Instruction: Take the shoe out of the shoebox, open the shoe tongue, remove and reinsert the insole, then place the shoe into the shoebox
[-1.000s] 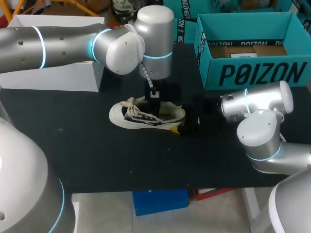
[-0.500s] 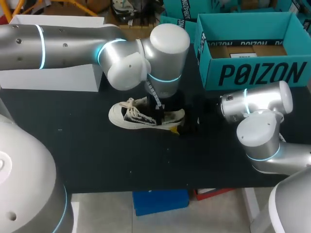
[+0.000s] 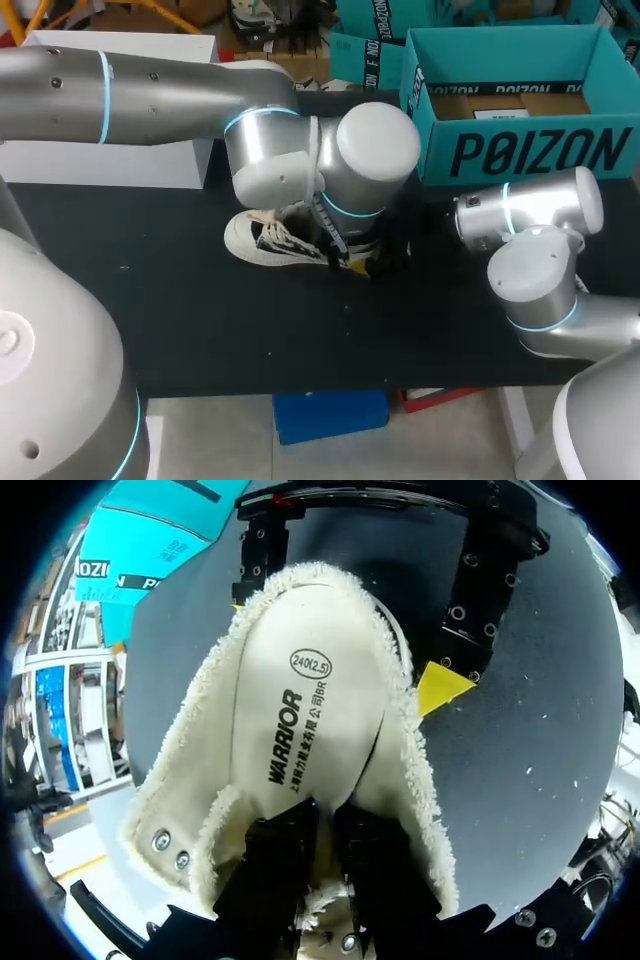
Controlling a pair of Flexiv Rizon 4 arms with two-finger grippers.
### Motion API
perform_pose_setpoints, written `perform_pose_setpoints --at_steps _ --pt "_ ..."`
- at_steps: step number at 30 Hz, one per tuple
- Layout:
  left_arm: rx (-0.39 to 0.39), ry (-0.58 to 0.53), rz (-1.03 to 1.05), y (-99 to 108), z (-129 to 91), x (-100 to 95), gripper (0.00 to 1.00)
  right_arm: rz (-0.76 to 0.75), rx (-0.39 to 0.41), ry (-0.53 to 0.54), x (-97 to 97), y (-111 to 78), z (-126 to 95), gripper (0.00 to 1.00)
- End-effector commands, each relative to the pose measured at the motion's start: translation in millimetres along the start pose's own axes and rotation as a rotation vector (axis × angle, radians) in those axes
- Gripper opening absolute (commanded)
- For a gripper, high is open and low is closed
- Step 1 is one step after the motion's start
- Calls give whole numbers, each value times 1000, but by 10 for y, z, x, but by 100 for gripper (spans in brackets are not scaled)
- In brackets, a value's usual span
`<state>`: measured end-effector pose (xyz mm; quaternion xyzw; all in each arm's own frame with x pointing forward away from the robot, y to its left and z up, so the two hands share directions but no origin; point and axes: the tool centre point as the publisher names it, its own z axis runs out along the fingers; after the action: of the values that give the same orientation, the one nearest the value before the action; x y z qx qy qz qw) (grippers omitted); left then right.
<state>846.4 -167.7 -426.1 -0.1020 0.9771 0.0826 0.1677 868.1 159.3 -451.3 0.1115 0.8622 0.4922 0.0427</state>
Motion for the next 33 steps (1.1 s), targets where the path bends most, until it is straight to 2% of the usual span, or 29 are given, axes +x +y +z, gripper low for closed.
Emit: perform_pose_setpoints --at_steps 1,7,17,24,33 --pt "-10 -67 -9 -120 1529 106 22 4 3 -2 -20 -17 73 0" --pt "-26 -117 -39 -235 1649 -13 30 4 3 -2 -20 -17 73 0" --pt "-29 -147 -115 -317 1821 -204 28 4 3 -2 -20 -17 73 0" --pt "17 -125 -213 -260 1845 -517 29 4 3 -2 -20 -17 73 0" --pt "92 -75 -308 -212 1833 -733 31 4 3 -2 -20 -17 73 0"
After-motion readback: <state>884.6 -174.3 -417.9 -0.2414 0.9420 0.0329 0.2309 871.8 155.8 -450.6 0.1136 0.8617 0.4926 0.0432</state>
